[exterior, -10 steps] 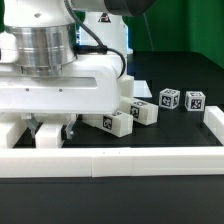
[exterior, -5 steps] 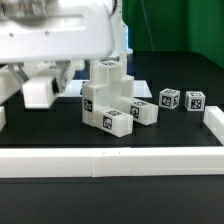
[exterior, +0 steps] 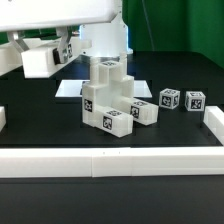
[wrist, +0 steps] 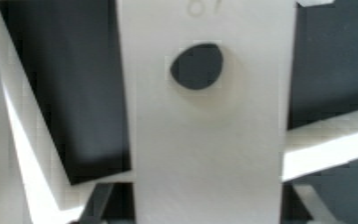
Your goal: Assemble chair
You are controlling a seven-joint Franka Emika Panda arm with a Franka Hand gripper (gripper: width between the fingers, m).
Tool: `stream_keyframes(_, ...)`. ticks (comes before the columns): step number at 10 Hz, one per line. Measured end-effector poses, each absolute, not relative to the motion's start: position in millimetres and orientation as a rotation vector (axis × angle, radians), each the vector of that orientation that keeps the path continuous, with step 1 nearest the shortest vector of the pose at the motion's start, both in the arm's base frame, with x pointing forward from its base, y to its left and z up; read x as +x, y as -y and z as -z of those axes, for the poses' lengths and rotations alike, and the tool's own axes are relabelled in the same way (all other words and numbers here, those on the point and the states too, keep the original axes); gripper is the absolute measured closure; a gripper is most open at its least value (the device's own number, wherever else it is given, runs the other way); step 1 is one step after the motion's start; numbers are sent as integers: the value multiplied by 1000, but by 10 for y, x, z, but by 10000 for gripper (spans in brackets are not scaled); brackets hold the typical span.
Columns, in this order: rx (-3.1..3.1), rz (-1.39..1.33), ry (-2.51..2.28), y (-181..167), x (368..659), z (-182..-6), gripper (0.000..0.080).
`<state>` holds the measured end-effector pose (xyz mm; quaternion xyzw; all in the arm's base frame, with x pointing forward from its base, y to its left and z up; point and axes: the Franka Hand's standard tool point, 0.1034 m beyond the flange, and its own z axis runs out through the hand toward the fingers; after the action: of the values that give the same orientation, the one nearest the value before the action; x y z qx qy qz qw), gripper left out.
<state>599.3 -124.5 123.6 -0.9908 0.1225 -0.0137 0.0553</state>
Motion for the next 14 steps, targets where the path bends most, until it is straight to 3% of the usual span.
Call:
stream_keyframes(2, -3009, 43, -367, 1236, 5996, -1243, 515)
stream_keyframes(5, -2990, 88, -323, 938, 5910, -1590, 515)
stream_keyframes(6, -2988, 140, -370, 803, 5836, -1633, 515)
stream_keyframes(10, -3020, 138, -138, 796, 5793, -1584, 515)
stream_keyframes(12, -3049, 152, 255, 639, 5766, -1627, 515)
stream_keyframes(14, -3057, 232, 478, 424, 5743, -1545, 515)
